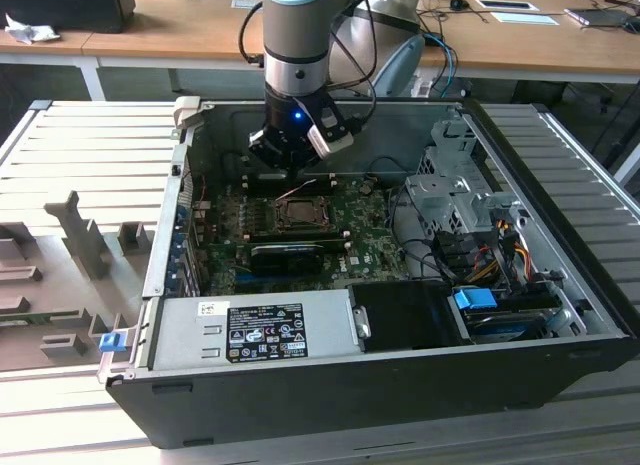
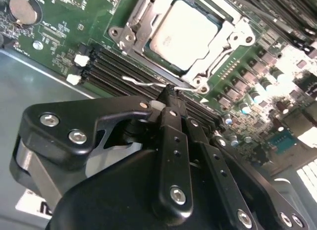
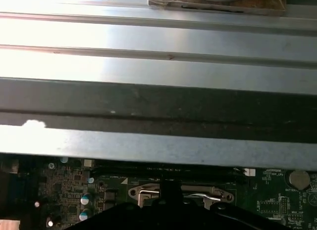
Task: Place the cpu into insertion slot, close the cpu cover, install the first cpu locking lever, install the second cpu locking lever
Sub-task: 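Install the first cpu locking lever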
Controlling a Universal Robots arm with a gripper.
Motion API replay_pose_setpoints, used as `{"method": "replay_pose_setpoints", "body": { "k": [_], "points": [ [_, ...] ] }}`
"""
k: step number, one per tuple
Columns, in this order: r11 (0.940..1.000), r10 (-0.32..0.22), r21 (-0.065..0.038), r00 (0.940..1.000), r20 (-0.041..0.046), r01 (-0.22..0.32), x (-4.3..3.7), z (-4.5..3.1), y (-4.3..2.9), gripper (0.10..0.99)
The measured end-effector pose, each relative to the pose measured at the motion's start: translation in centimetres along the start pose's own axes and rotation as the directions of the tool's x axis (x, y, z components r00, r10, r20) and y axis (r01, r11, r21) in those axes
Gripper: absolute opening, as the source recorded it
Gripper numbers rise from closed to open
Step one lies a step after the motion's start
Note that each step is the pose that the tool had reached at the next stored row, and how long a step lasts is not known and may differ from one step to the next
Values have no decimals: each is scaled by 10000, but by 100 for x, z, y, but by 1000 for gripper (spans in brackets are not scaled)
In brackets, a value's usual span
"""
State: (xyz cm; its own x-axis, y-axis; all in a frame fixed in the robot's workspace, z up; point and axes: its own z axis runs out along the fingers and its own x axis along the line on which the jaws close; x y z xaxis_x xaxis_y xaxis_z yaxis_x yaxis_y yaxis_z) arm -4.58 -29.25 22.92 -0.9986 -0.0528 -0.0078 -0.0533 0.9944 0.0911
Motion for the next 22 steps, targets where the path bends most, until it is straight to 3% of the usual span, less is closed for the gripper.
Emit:
{"method": "replay_pose_setpoints", "body": {
  "k": [13, 22],
  "points": [
    [10000, 0, -1, 10000, 2, 0, -128, 29, 31, 106],
    [10000, -4, -2, 10000, 1, 4, -198, 92, 38, 106]
  ]
}}
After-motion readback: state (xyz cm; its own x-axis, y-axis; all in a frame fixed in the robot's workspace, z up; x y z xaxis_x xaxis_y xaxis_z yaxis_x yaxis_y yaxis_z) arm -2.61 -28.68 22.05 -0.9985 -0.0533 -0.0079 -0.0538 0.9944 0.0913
